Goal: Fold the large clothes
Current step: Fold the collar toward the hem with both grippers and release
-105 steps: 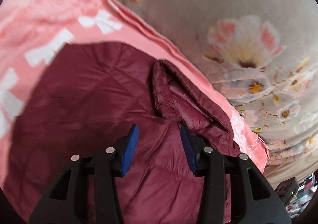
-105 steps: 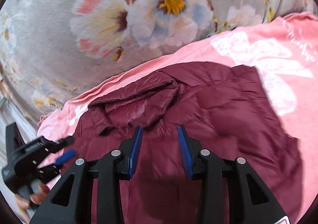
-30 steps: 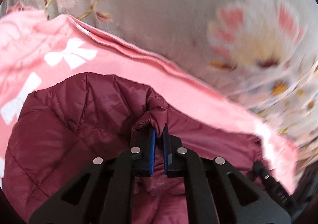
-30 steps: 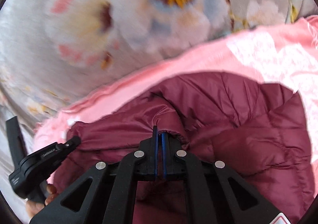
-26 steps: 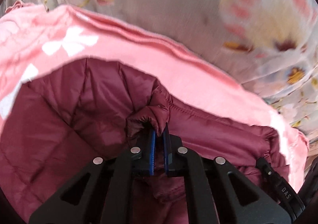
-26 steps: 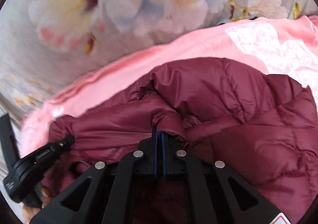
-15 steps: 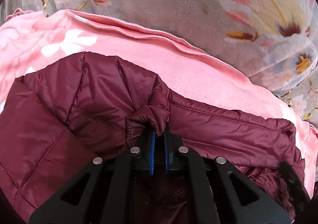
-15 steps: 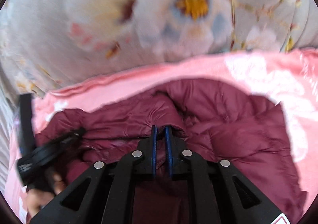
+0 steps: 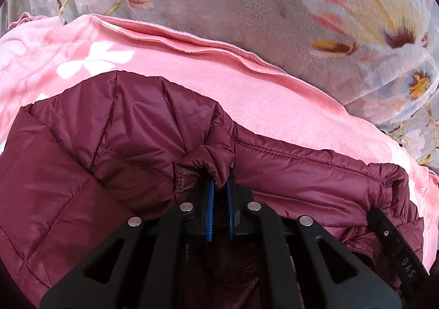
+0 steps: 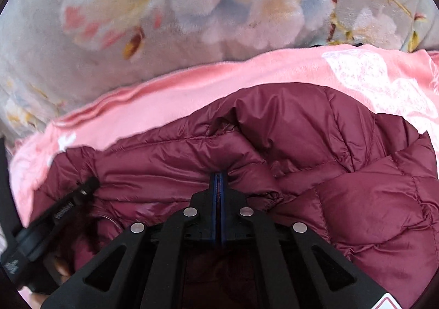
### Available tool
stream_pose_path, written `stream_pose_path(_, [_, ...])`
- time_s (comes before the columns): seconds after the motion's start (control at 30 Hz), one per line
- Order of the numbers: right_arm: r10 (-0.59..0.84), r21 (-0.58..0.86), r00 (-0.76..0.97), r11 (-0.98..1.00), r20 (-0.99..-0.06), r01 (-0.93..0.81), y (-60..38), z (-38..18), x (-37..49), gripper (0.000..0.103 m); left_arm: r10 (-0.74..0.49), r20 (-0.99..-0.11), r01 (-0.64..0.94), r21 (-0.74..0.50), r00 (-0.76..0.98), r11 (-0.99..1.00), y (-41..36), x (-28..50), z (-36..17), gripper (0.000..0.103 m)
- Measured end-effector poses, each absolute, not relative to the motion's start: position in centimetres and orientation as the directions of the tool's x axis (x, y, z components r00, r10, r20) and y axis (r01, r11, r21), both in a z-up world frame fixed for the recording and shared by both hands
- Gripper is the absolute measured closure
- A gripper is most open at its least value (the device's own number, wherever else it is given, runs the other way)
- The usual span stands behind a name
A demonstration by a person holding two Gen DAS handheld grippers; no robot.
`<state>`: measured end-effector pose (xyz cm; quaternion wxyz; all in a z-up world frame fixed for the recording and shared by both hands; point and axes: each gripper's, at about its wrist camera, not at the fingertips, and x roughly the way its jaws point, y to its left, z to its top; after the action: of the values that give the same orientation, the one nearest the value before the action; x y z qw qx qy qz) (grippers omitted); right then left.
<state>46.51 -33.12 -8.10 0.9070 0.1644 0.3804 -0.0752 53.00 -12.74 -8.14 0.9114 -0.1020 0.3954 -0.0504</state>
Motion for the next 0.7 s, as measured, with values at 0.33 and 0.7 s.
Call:
stream_pose_path(0.33, [-0.045,0.186,0.669,0.945,-0.741,0.269,-32.6,-8.9,47.6,0.103,-0.16,-0.714,0.003,-0.216,0.681,0.976,-12.8,53.0,-8.6,0.095])
stream_pose_path(0.7, [-0.041,0.228,0.85,0.956,-0.526,0.187,-33.3,1.0,22.9,0.061,-0.241,-0.663,0.054,-0.289,0.709,0.956,-3.9,38.5,-3.3,0.043])
